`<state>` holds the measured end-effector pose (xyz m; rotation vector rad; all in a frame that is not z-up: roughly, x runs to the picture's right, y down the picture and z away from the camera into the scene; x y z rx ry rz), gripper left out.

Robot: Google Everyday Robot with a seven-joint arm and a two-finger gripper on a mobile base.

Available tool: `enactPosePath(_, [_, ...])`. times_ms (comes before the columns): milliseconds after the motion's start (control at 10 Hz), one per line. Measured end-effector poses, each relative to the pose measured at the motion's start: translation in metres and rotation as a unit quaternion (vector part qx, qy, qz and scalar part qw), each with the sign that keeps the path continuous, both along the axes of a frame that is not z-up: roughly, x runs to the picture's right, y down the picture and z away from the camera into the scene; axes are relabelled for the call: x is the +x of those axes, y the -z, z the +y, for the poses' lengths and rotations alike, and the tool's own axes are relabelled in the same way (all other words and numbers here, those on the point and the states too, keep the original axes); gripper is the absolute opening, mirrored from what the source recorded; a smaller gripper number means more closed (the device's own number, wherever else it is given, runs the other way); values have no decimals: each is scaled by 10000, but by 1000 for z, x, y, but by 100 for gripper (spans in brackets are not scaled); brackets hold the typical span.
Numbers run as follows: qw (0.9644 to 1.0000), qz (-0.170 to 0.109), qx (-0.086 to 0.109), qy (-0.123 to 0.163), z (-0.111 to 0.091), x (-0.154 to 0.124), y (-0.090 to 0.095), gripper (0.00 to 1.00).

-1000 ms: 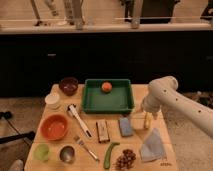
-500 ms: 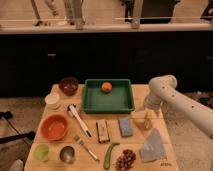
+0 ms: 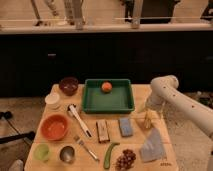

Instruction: Place banana in metal cup

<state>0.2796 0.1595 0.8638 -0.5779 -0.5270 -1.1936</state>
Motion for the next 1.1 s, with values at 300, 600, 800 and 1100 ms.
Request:
enactPosePath(300, [10000, -23, 22, -18, 2, 5, -11, 80])
enactPosePath(600, [9997, -55, 256, -6, 0, 6, -17, 80])
enactPosePath(800, [9995, -62, 310, 28, 0, 5, -20, 80])
enactPosePath(1100, [9994, -76, 316, 78, 1, 3, -25, 79])
